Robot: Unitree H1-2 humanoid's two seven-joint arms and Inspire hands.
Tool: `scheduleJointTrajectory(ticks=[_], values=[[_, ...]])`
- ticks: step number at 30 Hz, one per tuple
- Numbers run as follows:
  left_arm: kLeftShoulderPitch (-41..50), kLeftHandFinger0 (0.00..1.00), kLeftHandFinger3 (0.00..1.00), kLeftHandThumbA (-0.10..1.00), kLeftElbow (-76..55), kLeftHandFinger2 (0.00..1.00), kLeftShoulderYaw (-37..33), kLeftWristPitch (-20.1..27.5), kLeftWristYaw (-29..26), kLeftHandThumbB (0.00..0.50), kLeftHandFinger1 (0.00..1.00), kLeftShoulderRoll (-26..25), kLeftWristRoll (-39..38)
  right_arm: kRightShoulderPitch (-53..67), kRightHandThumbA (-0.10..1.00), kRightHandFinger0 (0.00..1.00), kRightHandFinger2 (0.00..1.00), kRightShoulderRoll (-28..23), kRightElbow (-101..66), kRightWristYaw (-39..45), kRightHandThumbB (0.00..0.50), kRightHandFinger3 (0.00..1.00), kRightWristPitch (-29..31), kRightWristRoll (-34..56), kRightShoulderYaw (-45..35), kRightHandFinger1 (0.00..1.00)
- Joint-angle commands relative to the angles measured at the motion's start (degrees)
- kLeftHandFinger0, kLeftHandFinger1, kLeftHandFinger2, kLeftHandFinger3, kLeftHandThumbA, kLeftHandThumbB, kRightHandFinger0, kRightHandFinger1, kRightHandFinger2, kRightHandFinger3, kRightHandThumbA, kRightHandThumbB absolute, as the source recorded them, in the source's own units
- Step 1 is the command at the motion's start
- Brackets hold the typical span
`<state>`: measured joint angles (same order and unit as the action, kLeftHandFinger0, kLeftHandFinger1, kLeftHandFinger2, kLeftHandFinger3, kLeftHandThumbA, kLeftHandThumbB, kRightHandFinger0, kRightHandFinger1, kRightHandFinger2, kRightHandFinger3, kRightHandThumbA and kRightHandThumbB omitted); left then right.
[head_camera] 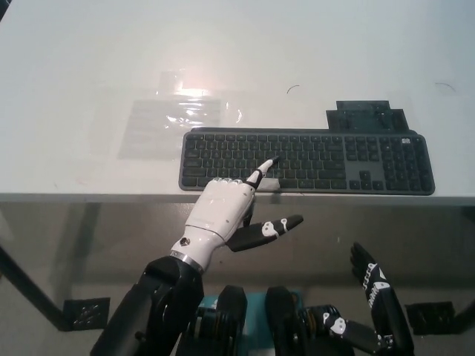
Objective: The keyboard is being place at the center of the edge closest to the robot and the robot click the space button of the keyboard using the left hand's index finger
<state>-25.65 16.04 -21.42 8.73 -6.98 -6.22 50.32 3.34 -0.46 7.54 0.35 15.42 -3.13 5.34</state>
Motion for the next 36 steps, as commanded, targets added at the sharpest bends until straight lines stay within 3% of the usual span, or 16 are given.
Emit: scheduleJointTrajectory(ticks=[1, 13, 22, 29, 32, 36], values=[[-1.53, 0.00, 1.00, 1.00, 0.05, 0.15, 0.03, -0.89, -0.61, 0.298, 0.00, -0.57, -0.32, -0.88, 1.00, 1.00, 1.00, 0.18, -1.62, 0.50, 0.300, 1.00, 2.58, 0.21, 0.12, 1.00], [-4.37, 0.00, 1.00, 1.00, 6.98, 0.12, -0.94, -1.13, -0.40, 0.285, 0.02, -0.02, -1.15, -0.85, 1.00, 1.00, 1.00, 0.26, -1.90, 0.45, 0.321, 1.00, 1.92, -0.21, 0.28, 1.00], [-8.04, 0.00, 1.00, 1.00, 17.64, 0.01, -2.18, -0.60, -3.05, 0.278, 0.00, 1.36, -0.93, -0.67, 1.00, 1.00, 1.00, 0.47, -2.11, 0.44, 0.326, 1.00, 1.57, -0.29, 0.45, 1.00], [-8.14, 0.00, 1.00, 1.00, 23.51, 0.00, -5.41, -0.78, -5.00, 0.310, 0.00, 2.67, 0.22, -1.35, 1.00, 1.00, 1.00, 0.30, -2.13, 0.26, 0.317, 1.00, 1.66, -0.28, 0.14, 1.00], [-7.12, 0.00, 1.00, 1.00, 25.54, 0.00, -7.00, -0.78, -6.18, 0.330, 0.00, 3.48, 0.28, -1.89, 1.00, 1.00, 1.00, 0.15, -2.26, 0.10, 0.335, 1.00, 1.07, -0.28, -0.20, 1.00], [-5.56, 0.00, 1.00, 1.00, 26.94, 0.00, -8.43, -0.39, -8.08, 0.325, 0.00, 3.71, 0.28, -2.36, 1.00, 1.00, 1.00, 0.10, -1.95, 0.31, 0.326, 1.00, 1.27, 0.20, -0.28, 1.00]])
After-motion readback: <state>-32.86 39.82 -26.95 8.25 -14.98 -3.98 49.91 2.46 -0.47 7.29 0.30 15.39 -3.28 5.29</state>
